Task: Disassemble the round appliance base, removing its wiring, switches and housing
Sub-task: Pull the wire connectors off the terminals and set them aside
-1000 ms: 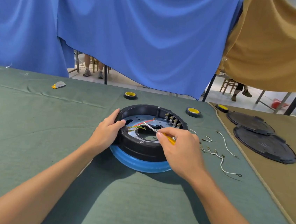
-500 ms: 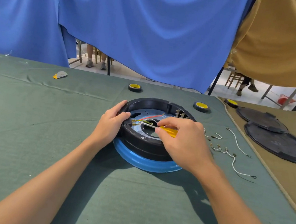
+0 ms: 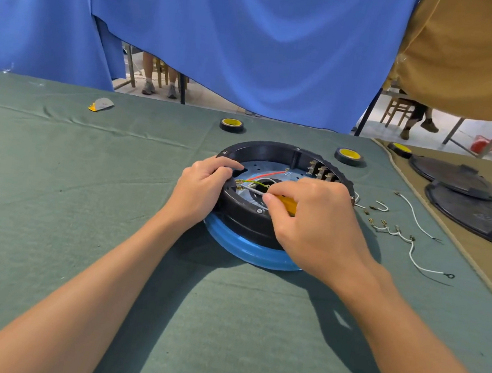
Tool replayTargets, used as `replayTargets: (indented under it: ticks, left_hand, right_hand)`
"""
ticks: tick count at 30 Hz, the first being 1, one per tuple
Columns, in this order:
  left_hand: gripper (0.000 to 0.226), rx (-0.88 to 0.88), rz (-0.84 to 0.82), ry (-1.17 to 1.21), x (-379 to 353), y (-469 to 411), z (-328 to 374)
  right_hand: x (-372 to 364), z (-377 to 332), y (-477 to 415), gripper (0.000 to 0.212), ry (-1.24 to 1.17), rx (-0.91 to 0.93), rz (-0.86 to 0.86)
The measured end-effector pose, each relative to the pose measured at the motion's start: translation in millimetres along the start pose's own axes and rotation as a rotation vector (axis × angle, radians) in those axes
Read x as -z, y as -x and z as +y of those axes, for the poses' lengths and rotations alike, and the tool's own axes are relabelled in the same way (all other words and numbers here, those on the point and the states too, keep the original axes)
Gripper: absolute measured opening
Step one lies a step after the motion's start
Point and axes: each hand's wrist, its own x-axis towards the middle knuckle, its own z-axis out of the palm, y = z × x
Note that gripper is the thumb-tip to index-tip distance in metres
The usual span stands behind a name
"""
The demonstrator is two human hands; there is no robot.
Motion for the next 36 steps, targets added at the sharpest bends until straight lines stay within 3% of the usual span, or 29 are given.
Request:
replayTargets:
  ticks: [24,36]
  left_hand:
    - [0.033,-0.027,-0.011,0.004,-1,2,4]
    - [0.034,0.012,-0.001,-0.051,-2,3,8]
  right_hand:
    - [5,0,-4,0.027,-0.092,-0.055,-0.081]
    - [7,-19,-2,0.027,0.105,0.027,-0.181]
